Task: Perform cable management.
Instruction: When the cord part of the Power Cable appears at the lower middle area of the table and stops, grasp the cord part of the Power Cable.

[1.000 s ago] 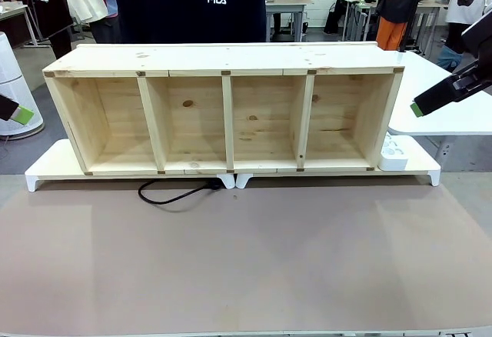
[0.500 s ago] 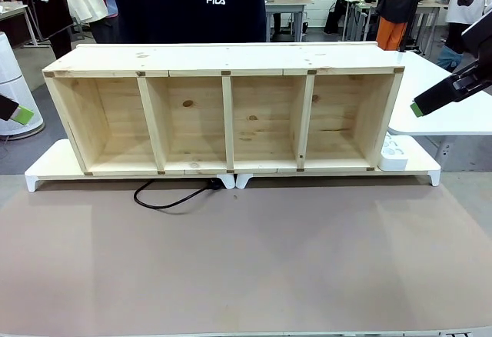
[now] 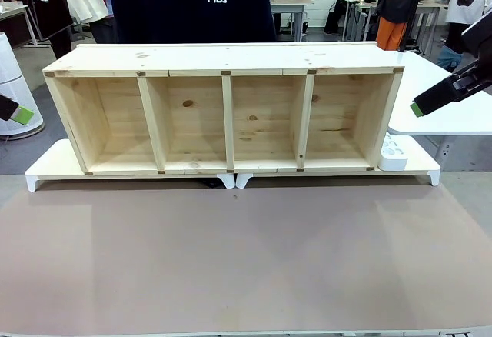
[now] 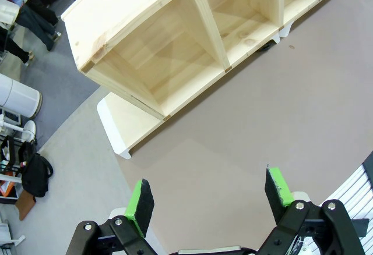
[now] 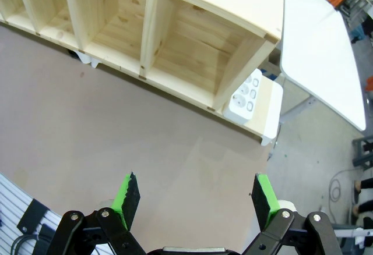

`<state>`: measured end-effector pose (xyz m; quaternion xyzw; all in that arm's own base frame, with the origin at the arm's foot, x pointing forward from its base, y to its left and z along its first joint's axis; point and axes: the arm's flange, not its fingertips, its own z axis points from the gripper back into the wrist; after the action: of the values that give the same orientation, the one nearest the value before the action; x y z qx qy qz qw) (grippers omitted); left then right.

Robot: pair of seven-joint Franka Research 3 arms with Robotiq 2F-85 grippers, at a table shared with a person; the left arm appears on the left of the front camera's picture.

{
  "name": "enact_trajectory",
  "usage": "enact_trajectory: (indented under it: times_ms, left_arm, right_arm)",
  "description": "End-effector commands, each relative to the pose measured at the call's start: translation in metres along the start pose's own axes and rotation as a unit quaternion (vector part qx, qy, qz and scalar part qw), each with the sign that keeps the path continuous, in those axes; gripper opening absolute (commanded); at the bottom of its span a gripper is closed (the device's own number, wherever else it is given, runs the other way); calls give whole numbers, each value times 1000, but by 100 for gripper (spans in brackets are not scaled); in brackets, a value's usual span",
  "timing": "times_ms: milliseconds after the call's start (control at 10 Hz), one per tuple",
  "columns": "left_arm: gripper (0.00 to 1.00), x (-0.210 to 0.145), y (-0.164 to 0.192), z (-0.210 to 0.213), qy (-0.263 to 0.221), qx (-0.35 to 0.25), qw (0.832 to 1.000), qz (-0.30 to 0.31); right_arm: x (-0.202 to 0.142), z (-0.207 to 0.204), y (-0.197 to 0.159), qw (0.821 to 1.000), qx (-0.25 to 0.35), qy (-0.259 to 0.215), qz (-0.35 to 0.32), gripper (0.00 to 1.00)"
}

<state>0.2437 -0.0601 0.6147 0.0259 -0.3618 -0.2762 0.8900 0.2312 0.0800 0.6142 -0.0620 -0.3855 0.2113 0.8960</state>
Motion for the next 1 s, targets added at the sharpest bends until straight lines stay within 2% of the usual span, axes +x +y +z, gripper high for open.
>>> enact_trajectory:
  times_ms: [0, 900]
  left_arm:
    - [100, 1, -1, 1, -2, 1, 1000, 4]
    - [100, 1, -1, 1, -2, 1, 1000, 4]
  right_arm:
    - [0, 0, 0, 1000, -1, 0, 0, 100]
    - [0, 0, 0, 1000, -1, 0, 0, 100]
